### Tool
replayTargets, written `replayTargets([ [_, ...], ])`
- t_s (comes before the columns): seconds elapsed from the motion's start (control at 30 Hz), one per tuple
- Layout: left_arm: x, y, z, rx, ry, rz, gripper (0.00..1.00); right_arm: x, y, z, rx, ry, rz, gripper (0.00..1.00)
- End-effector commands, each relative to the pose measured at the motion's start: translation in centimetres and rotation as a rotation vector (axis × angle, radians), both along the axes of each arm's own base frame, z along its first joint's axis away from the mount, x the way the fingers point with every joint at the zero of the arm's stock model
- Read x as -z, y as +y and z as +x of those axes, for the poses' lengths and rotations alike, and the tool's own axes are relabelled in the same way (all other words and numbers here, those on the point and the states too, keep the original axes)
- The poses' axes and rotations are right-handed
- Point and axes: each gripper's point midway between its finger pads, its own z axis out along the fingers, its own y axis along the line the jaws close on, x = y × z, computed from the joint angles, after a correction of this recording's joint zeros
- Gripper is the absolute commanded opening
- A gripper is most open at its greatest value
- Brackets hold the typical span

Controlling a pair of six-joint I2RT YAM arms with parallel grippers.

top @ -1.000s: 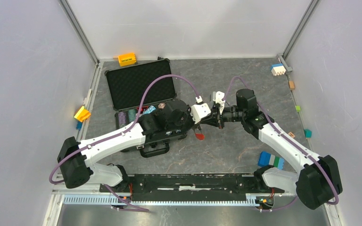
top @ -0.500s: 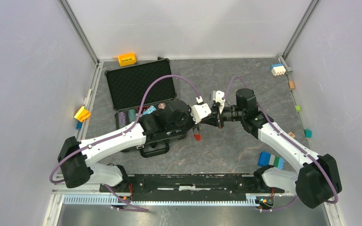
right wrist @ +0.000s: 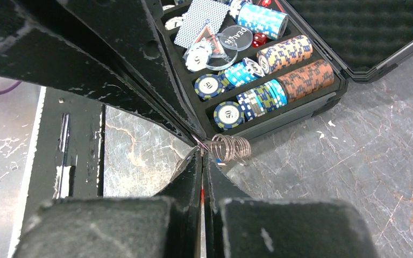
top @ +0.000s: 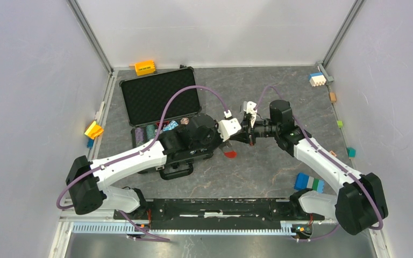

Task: Put the keys on the keyring

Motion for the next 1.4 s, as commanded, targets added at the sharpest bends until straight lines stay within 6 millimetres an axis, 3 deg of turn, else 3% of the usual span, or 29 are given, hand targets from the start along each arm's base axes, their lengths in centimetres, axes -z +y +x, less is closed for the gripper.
replayTargets([
  [0.0, -2.3, -1.2, -0.1, 0.029, -0.05, -0.062, 0.02, -1.1, 0.2, 0.8, 0.005, -0.024, 0.031, 0.0],
  [0.47, -2.5, -1.1, -0.9, 0.081, -0.08, -0.089, 0.02, -0.2, -0.5, 1.0, 0.001, 0.006, 0.036, 0.0],
  [1.0, -3.1, -1.0, -4.2, 0.31, -0.112, -0.146, 0.02, 1.7, -0.9, -0.1, -0.069, 0.006, 0.006, 0.04],
  [1.3, -2.9, -0.8, -5.5, 0.429, -0.132, -0.16, 0.02, 2.4, -1.3, -1.0, -0.107, -0.018, -0.016, 0.27],
  [1.37, -3.0, -0.8, -5.7, 0.449, -0.13, -0.17, 0.02, 2.0, -1.3, -1.5, -0.134, -0.044, -0.012, 0.37],
])
